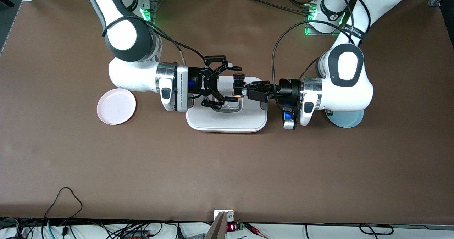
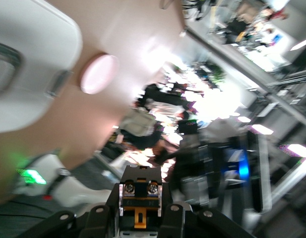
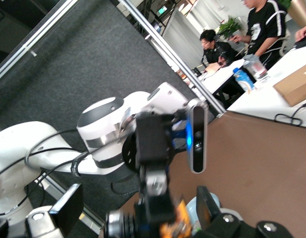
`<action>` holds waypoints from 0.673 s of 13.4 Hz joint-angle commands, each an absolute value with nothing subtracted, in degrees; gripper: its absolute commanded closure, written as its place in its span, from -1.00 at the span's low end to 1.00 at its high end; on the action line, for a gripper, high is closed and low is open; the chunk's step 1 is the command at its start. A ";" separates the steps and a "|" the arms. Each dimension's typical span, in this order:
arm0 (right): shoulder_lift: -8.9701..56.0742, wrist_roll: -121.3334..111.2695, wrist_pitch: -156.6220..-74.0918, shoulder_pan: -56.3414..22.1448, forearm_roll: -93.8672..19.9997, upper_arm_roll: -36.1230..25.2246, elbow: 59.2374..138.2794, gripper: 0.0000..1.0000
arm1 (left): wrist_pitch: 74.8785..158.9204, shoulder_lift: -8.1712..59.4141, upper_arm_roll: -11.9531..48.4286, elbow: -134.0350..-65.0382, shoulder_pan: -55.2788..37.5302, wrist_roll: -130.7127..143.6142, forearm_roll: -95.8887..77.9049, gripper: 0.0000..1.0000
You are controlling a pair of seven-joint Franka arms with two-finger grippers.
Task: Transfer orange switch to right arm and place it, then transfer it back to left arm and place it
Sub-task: 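Grasp the orange switch with the left gripper and open the right gripper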
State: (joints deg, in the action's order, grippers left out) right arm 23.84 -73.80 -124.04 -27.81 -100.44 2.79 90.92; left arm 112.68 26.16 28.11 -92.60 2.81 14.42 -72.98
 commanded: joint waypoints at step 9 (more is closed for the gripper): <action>17.84 -68.76 -119.53 -14.78 -90.99 2.99 98.09 -1.00 | 84.49 20.83 28.04 -91.49 10.36 -19.20 -25.96 0.99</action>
State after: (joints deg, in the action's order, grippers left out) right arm 20.07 -72.45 -120.61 -16.89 -94.42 2.41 96.00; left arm 88.31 23.11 27.89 -90.75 7.65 -11.29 -30.96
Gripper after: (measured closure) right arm 0.000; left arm 0.661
